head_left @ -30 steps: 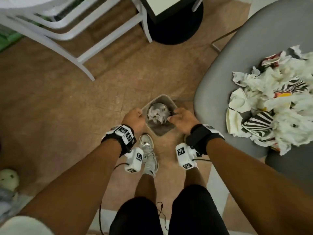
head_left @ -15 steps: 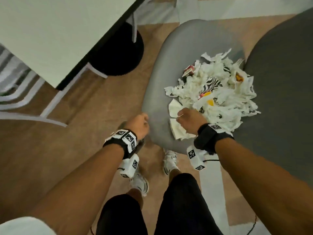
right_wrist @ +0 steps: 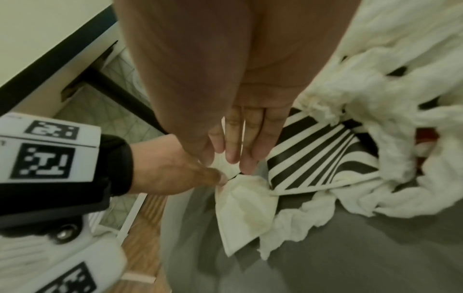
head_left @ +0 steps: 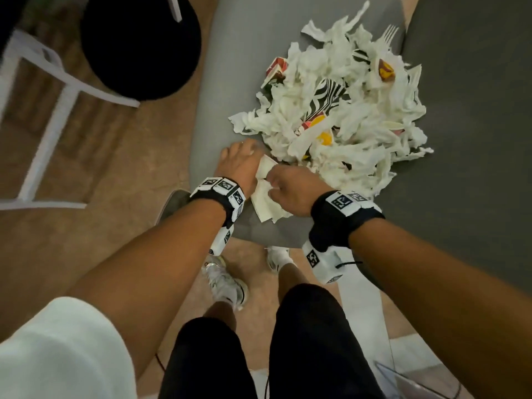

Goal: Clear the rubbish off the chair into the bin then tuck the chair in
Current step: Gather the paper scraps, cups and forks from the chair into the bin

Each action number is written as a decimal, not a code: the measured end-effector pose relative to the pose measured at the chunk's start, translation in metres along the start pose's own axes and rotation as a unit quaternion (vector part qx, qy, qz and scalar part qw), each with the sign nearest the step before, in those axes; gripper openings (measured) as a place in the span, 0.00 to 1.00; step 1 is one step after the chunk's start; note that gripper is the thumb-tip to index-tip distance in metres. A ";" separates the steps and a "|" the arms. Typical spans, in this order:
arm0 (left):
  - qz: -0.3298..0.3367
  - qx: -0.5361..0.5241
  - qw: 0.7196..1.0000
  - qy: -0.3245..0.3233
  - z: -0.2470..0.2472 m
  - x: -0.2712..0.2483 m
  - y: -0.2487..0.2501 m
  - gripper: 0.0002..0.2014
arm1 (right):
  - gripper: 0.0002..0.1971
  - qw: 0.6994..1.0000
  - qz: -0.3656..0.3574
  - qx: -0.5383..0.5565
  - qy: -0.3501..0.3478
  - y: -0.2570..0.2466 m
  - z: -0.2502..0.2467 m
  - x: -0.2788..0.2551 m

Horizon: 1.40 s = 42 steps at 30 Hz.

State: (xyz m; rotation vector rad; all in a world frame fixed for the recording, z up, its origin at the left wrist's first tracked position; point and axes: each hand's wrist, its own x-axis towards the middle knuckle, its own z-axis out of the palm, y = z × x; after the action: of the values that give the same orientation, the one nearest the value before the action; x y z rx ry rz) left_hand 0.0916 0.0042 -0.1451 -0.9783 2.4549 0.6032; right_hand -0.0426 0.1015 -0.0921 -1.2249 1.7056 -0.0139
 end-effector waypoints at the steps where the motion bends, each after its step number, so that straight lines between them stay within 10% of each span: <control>1: -0.005 0.001 1.000 0.006 0.001 -0.003 -0.004 0.30 | 0.19 1.000 -0.010 -0.010 -0.001 -0.001 0.005 0.004; 8: -0.093 -0.121 0.986 0.061 0.003 -0.036 -0.036 0.21 | 0.33 0.995 0.039 -0.083 -0.033 -0.001 0.032 0.022; 16: -0.200 -0.359 0.901 0.137 -0.001 -0.086 -0.069 0.23 | 0.38 0.991 0.042 -0.119 0.035 -0.036 0.050 0.034; 29: -0.362 -0.420 0.821 0.137 0.056 -0.220 -0.174 0.23 | 0.42 0.997 -0.032 -0.043 0.049 -0.172 0.127 0.049; 42: -0.275 -0.375 0.886 0.007 0.089 -0.232 -0.191 0.22 | 0.14 1.000 0.008 -0.006 0.003 -0.161 0.165 0.062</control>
State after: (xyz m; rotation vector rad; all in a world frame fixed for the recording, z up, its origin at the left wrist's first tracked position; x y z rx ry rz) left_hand 0.4016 0.0498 -0.1388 -1.8701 1.7816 1.3597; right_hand 0.1879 0.0599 -0.1363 -1.2214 1.7221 0.0033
